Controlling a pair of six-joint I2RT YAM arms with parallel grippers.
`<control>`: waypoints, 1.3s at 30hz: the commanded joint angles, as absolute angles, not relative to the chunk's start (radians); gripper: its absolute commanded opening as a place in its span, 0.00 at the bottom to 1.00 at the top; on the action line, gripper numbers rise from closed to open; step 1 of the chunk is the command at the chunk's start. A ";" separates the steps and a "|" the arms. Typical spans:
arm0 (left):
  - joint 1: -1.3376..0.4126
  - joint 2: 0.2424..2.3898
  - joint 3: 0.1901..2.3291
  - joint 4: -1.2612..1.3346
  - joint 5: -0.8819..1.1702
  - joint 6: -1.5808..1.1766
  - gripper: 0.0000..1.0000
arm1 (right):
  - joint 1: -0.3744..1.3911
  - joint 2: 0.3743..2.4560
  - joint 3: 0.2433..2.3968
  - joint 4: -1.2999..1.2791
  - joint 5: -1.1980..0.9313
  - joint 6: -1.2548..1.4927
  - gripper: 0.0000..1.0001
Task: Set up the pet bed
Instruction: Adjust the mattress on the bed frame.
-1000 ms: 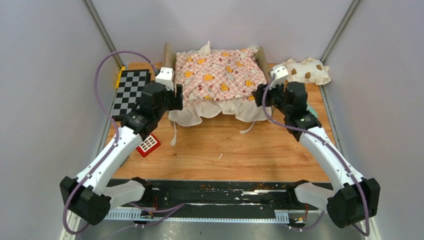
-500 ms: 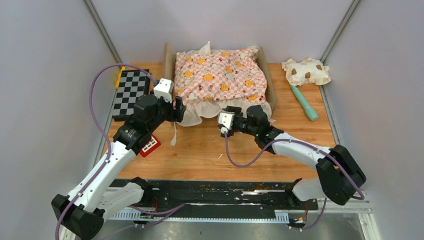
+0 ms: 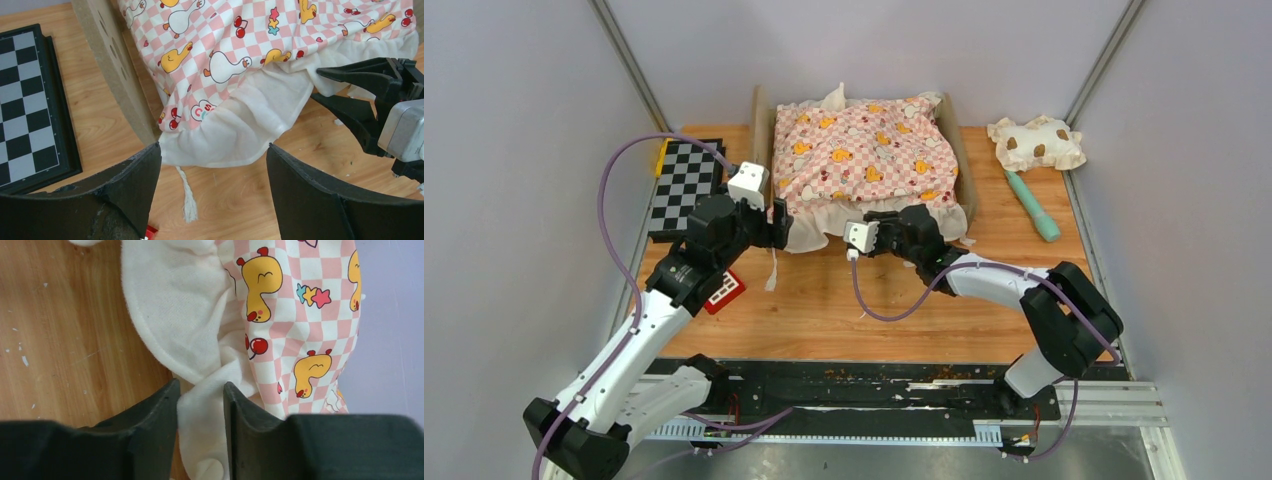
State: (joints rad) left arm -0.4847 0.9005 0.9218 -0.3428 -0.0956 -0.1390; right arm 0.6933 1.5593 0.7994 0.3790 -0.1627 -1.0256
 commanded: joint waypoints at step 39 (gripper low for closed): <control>-0.486 0.966 1.022 -0.348 -0.140 -0.160 0.88 | 0.722 1.276 0.850 -0.181 -0.252 -0.779 0.53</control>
State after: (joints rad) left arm -0.4847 0.9192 0.9127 -0.3878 -0.1390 -0.1417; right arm 0.7158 1.3357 0.8104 -0.2195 -0.2779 -0.8677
